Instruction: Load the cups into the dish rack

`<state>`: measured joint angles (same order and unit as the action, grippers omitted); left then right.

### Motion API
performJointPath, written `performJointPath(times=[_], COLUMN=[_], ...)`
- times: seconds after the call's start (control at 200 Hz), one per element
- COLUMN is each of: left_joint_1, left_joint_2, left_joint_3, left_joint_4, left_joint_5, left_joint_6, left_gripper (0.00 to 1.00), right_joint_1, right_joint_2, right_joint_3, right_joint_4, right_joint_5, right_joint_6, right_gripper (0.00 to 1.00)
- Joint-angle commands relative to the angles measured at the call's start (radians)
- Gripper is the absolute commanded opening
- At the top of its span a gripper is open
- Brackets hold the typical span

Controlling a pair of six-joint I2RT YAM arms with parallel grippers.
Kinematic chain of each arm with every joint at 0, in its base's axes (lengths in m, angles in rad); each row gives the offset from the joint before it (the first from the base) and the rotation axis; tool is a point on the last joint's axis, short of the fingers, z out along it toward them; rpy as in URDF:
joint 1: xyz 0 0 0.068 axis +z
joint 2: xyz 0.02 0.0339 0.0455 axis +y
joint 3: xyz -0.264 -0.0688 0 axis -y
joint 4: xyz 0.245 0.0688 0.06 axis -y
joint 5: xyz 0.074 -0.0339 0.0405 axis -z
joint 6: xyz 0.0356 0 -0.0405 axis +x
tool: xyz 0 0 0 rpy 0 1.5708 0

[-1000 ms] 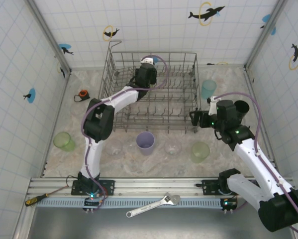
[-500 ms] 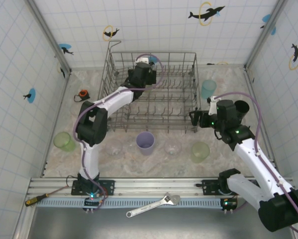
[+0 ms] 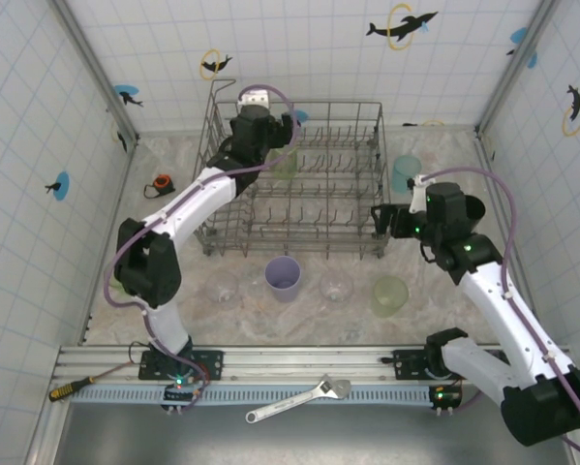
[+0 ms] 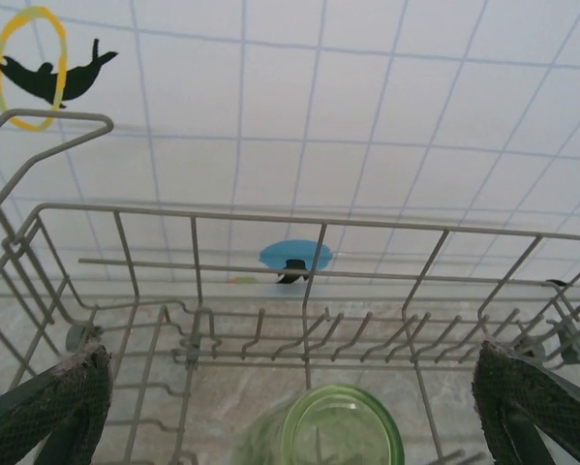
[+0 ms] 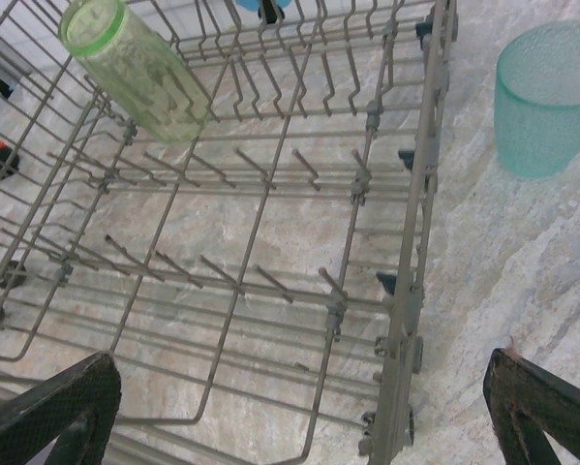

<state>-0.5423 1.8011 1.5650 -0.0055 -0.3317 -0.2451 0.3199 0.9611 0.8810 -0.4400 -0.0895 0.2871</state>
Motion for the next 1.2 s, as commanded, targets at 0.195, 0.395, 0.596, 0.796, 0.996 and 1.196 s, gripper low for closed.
performJointPath(times=[0.195, 0.395, 0.596, 0.796, 0.996, 1.196], left_joint_1=[0.004, 0.004, 0.004, 0.004, 0.004, 0.004], left_joint_2=[-0.179, -0.274, -0.326, -0.342, -0.395, -0.412], left_joint_3=[-0.159, -0.243, -0.302, -0.299, -0.390, -0.420], left_joint_4=[-0.125, -0.199, -0.242, -0.328, -0.313, -0.314], left_joint_5=[0.078, 0.112, 0.173, 0.194, 0.203, 0.258], left_joint_6=[-0.090, -0.101, -0.105, -0.095, -0.115, -0.096], left_gripper=[0.98, 0.98, 0.98, 0.98, 0.97, 0.97], right_joint_1=[-0.026, -0.049, -0.097, -0.169, -0.253, -0.308], right_joint_2=[0.140, 0.231, 0.317, 0.403, 0.521, 0.674], right_joint_3=[0.216, 0.316, 0.388, 0.454, 0.457, 0.508], right_joint_4=[-0.125, -0.186, -0.199, -0.194, -0.134, -0.108], right_joint_5=[0.048, 0.103, 0.099, 0.141, 0.134, 0.123], right_joint_6=[-0.015, -0.029, -0.004, 0.027, 0.045, 0.068], right_gripper=[1.00, 1.00, 1.00, 1.00, 1.00, 0.95])
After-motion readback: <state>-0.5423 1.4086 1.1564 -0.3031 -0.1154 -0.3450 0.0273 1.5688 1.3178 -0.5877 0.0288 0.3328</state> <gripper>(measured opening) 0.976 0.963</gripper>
